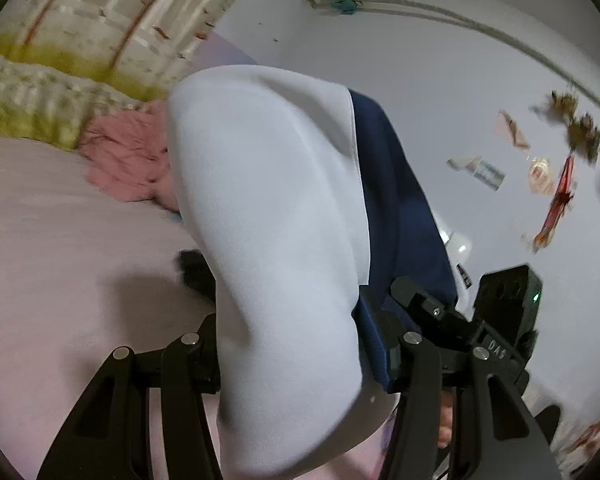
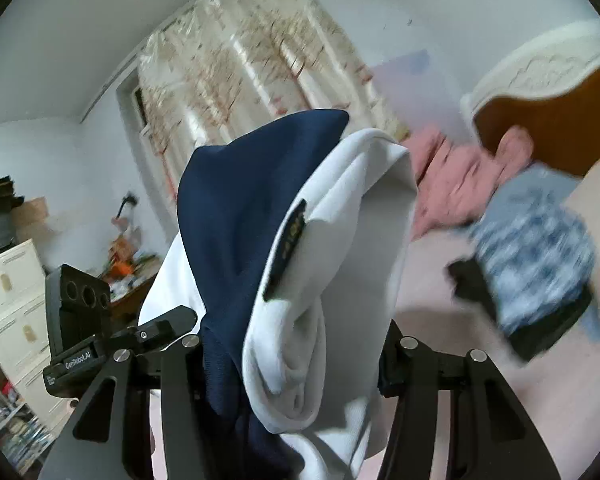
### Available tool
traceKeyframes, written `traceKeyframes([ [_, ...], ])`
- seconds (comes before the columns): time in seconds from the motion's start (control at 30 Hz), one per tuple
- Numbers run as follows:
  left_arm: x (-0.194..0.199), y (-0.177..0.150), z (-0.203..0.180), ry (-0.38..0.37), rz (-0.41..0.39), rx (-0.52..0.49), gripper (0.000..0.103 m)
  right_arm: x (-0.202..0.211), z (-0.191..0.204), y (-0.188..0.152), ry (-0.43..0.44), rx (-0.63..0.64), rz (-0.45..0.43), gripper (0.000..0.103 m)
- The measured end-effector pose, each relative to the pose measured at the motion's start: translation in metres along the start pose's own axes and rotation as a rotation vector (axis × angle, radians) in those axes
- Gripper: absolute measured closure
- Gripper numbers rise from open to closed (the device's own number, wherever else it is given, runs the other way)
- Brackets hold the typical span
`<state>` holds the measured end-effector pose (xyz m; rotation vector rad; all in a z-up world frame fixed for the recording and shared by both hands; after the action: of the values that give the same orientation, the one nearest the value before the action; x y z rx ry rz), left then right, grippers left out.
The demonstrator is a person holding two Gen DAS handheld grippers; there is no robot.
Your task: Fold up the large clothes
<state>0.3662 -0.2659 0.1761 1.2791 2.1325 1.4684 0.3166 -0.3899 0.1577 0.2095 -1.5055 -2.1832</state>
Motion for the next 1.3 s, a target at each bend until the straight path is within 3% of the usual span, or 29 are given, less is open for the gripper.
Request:
traceKeyframes([
  [0.1,-0.046,0.027,-0.029,-0.031,-0.03,-0.081,0.05,0.011,-0.039,0.045,-0.061,-0.028,-0.065,0.047],
  [0.27,-0.147,0.055,-0.04,-0.166,-0.041,-0.005,0.05,0.019,-0.115,0.106,-0.191,-0.01,-0.141,0.047],
  [0.37,-0.217,0.052,-0.038,-0.172,-0.033,-0.026,0.05,0.01,-0.174,0.12,-0.291,-0.023,-0.174,0.047],
  [0.47,-0.295,0.032,-0.019,-0.196,0.064,0.015,0.05,-0.002,-0.237,0.116,-0.384,-0.064,-0.196,0.047],
  [0.53,-0.35,0.001,0.005,-0.154,0.177,0.039,0.05,-0.016,-0.293,0.095,-0.463,-0.097,-0.188,0.047],
  [0.57,-0.377,-0.02,0.024,-0.082,0.222,0.056,0.05,-0.025,-0.32,0.082,-0.497,-0.116,-0.164,0.047],
  [0.6,-0.4,-0.042,0.046,0.004,0.251,0.076,0.05,-0.039,-0.347,0.066,-0.526,-0.135,-0.115,0.046],
  [0.63,-0.415,-0.062,0.066,0.057,0.263,0.103,0.048,-0.065,-0.386,0.046,-0.555,-0.168,-0.001,0.043],
  [0.67,-0.426,-0.075,0.083,0.061,0.246,0.143,0.043,-0.086,-0.415,0.029,-0.546,-0.196,0.083,0.041],
  [0.7,-0.431,-0.079,0.09,0.02,0.232,0.171,0.039,-0.095,-0.429,0.019,-0.521,-0.218,0.101,0.035],
  [0.77,-0.432,-0.076,0.09,-0.035,0.255,0.178,0.037,-0.097,-0.436,0.013,-0.488,-0.269,0.073,0.035],
  [0.87,-0.422,-0.065,0.076,0.059,0.258,0.02,0.036,-0.096,-0.432,0.023,-0.544,-0.191,0.073,0.035],
  [0.93,-0.414,-0.063,0.065,0.075,0.25,-0.05,0.033,-0.093,-0.434,0.022,-0.541,-0.222,0.056,0.024],
  [1.0,-0.398,-0.06,0.064,0.082,0.219,-0.062,0.016,-0.081,-0.432,0.021,-0.551,-0.254,0.017,0.014],
  [1.17,-0.325,-0.041,0.07,0.248,-0.044,-0.275,0.0,-0.053,-0.4,0.023,-0.572,-0.186,-0.007,0.012],
  [1.27,-0.276,-0.036,0.069,0.309,-0.163,-0.386,0.0,-0.031,-0.37,0.027,-0.667,-0.109,-0.066,0.009],
  [1.3,-0.259,-0.036,0.071,0.327,-0.189,-0.409,0.0,-0.024,-0.361,0.027,-0.683,-0.088,-0.079,0.003],
])
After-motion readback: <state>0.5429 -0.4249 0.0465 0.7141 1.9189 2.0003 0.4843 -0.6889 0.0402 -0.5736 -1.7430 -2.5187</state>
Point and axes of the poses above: each gripper's, at about its wrist camera, not at the fingertips, and x roughly against the way its jaws point, z to its left, y to its top, the point moved 10 cm from there along -x, roughly the way its jaws point, and after that the axes turned 6 degrees about y, right-handed, at the moved point
